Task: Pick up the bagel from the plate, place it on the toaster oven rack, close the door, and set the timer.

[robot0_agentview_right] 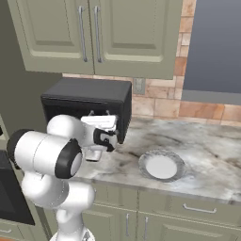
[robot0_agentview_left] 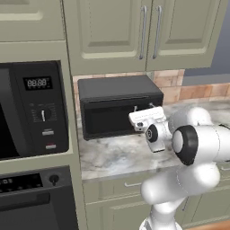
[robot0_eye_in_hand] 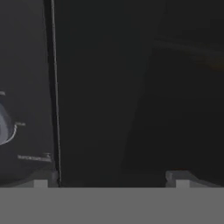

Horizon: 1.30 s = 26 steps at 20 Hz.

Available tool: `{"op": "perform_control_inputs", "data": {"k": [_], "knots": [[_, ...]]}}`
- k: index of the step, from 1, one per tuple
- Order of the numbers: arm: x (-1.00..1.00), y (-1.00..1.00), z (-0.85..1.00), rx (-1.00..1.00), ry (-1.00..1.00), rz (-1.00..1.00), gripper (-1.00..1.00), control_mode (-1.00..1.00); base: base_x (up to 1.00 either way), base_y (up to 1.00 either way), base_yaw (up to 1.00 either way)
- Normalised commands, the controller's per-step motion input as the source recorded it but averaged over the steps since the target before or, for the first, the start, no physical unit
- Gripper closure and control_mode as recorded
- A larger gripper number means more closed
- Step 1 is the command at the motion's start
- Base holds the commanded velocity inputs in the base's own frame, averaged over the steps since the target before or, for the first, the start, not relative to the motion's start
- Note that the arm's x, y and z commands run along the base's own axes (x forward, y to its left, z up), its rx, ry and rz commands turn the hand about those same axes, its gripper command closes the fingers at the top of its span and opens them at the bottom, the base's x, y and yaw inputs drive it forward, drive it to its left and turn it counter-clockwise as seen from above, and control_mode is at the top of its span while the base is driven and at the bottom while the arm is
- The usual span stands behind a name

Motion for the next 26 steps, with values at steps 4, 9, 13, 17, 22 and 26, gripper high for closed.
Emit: {"op": "perform_control_inputs", "data": {"k": [4,9,13,17,22,26], "knots": [[-0.55,0.0,0.37,0.06,0.21,-0.18,-1.0,-1.0,0.0,0.0,0.0],[-0.88,-0.02,0.5,0.02,0.29,-0.14,-1.0,-1.0,0.0,0.0,0.0],[-0.51,0.0,1.0,-0.04,0.07,-0.01,-1.0,-1.0,0.0,0.0,0.0],[-0.04,0.0,1.0,-0.24,-0.1,0.0,-1.0,-1.0,0.0,0.0,0.0],[0.07,-0.09,0.88,-0.39,-0.3,0.0,-1.0,-1.0,0.0,0.0,0.0],[0.01,-0.22,0.31,-0.5,-0.39,0.02,-1.0,-1.0,0.0,0.0,0.0]]}}
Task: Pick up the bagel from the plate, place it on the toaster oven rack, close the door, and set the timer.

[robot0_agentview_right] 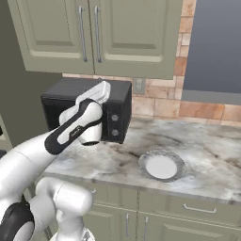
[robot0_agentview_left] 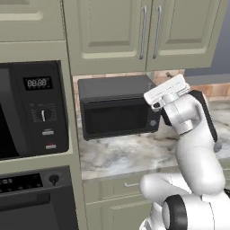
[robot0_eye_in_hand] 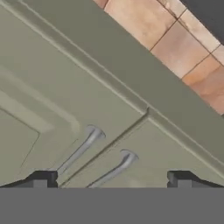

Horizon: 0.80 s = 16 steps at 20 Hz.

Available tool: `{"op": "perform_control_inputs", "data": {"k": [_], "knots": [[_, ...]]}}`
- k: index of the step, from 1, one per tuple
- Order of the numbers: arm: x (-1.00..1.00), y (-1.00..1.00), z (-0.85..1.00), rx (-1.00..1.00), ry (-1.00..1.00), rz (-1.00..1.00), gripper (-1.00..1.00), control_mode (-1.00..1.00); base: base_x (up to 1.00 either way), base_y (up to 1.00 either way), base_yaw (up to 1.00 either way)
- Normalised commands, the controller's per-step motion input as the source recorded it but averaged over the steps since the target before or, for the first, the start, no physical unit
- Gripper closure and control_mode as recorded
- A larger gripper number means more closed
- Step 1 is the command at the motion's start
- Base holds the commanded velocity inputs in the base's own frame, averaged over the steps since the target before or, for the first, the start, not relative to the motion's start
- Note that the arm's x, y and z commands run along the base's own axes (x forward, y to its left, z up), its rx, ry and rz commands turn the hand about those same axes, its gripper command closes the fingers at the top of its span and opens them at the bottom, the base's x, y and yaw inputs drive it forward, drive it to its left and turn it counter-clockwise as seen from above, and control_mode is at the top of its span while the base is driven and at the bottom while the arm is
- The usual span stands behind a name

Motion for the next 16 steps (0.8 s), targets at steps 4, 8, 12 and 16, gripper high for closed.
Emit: {"op": "perform_control_inputs", "data": {"k": [4,8,12,16], "knots": [[-0.08,-0.22,0.07,-0.56,-0.56,0.08,-1.0,-1.0,0.0,0.0,0.0],[-0.14,-0.04,0.0,-0.69,-0.7,0.06,-1.0,-1.0,0.0,0.0,0.0],[-0.07,0.0,0.0,-0.82,-0.81,0.01,-1.0,-1.0,0.0,0.0,0.0],[-0.06,0.0,-0.11,-0.87,-0.73,0.0,-1.0,-1.0,0.0,0.0,0.0]]}}
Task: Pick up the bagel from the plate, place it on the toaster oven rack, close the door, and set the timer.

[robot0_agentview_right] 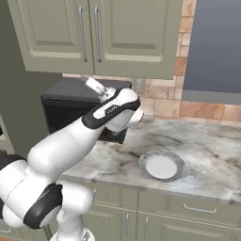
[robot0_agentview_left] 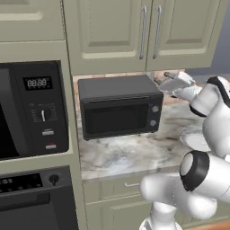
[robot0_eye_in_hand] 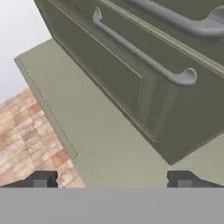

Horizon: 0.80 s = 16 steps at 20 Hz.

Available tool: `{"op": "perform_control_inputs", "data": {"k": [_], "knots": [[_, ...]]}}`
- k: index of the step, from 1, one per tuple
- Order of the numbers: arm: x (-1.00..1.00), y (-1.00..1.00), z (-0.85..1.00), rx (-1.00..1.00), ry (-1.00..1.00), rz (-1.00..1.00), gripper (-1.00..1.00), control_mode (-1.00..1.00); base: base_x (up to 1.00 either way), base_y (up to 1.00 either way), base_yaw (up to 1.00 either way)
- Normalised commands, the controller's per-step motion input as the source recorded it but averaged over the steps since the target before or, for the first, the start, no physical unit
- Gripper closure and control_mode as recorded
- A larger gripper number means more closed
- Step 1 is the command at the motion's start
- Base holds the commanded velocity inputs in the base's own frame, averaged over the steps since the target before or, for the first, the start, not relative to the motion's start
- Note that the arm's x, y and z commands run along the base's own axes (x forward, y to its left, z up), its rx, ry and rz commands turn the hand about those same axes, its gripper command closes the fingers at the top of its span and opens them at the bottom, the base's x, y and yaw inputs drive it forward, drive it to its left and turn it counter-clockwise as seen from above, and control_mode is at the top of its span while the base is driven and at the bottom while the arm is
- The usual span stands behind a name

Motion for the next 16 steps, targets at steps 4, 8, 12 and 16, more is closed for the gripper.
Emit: {"op": "perform_control_inputs", "data": {"k": [4,8,12,16], "knots": [[-0.09,0.0,-0.46,-0.86,-0.59,-0.05,-1.0,-1.0,0.0,0.0,0.0],[-0.26,0.0,-0.67,-0.79,-0.53,-0.23,-1.0,-1.0,0.0,0.0,0.0],[-0.41,0.15,-0.76,-0.57,-0.31,-0.36,-1.0,-1.0,0.0,0.0,0.0],[-0.28,0.31,-0.77,-0.31,0.02,-0.32,-1.0,-1.0,0.0,0.0,0.0]]}}
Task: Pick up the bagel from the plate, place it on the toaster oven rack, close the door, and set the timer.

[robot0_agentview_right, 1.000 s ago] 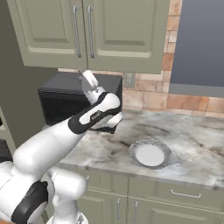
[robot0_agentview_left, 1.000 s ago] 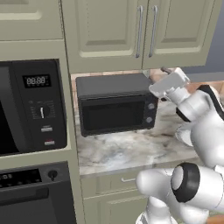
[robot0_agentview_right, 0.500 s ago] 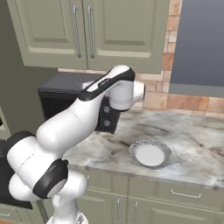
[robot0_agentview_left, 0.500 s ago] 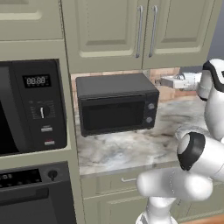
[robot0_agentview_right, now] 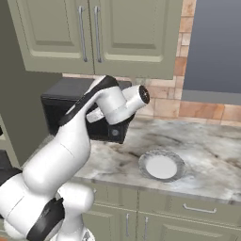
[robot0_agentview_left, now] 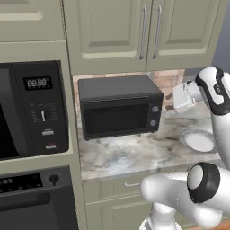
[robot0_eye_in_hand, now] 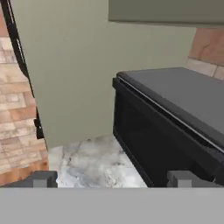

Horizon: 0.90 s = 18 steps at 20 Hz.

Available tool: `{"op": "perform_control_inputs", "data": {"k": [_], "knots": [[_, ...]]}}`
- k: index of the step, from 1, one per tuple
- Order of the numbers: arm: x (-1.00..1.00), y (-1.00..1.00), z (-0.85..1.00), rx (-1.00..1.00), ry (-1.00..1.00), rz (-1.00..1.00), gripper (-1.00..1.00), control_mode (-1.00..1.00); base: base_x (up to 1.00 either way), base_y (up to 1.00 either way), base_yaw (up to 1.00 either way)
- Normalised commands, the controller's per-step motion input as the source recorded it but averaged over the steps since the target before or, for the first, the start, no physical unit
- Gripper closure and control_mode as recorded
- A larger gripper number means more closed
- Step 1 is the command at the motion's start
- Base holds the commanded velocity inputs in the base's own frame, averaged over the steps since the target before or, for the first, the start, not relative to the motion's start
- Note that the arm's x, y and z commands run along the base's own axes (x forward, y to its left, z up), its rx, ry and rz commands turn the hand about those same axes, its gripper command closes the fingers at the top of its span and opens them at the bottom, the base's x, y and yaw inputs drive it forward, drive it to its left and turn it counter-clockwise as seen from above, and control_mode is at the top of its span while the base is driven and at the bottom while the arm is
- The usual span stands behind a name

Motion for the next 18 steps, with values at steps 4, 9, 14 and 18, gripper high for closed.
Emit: {"op": "perform_control_inputs", "data": {"k": [4,9,14,18], "knots": [[-0.03,0.57,-0.56,-0.22,0.2,-0.35,-1.0,-1.0,0.0,0.0,0.0],[0.07,0.24,-0.32,-0.12,0.31,-0.34,-1.0,-1.0,0.0,0.0,0.0],[0.11,0.0,-0.11,0.0,0.27,-0.34,-1.0,-1.0,0.0,0.0,0.0],[0.06,-0.03,-0.3,0.0,0.23,-0.29,-1.0,-1.0,0.0,0.0,0.0]]}}
